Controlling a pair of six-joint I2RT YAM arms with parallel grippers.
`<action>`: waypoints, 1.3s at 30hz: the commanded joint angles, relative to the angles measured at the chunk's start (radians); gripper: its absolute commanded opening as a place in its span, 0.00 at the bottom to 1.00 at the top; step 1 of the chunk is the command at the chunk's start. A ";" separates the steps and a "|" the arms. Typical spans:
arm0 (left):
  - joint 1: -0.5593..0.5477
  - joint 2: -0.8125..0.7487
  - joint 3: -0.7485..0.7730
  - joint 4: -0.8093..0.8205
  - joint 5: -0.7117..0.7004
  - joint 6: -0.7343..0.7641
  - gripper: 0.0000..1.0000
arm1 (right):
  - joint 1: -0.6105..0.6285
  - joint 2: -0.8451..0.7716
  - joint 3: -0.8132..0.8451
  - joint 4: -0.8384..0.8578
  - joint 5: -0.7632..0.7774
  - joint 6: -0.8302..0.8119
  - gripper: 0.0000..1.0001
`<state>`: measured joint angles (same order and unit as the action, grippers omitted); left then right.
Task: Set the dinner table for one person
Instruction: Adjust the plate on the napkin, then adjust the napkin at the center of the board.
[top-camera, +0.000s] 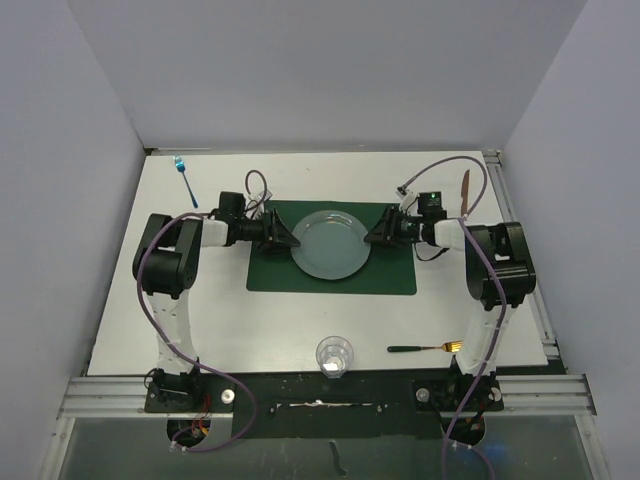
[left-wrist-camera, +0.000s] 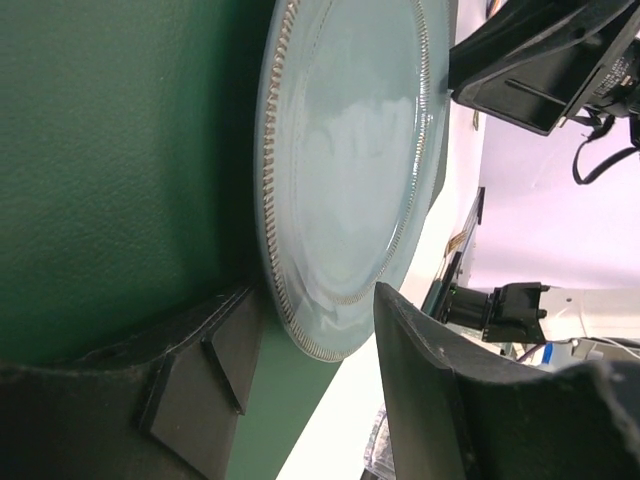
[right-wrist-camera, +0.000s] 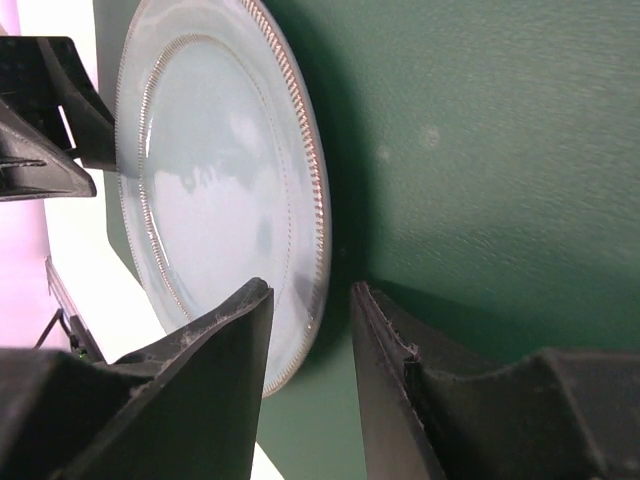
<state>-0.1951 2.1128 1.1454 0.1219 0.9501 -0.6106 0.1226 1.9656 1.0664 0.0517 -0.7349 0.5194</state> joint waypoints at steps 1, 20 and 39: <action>0.039 -0.038 -0.014 -0.113 -0.118 0.082 0.50 | -0.019 -0.096 -0.001 -0.051 0.057 -0.051 0.37; 0.053 -0.313 -0.203 -0.106 -0.325 -0.019 0.50 | -0.026 -0.246 -0.050 -0.126 0.192 -0.066 0.00; -0.106 -0.290 -0.104 -0.374 -0.703 0.037 0.16 | 0.004 -0.337 -0.140 -0.216 0.430 -0.085 0.03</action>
<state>-0.2703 1.8217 1.0050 -0.1623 0.3382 -0.5919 0.1154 1.6886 0.9264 -0.1638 -0.3737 0.4500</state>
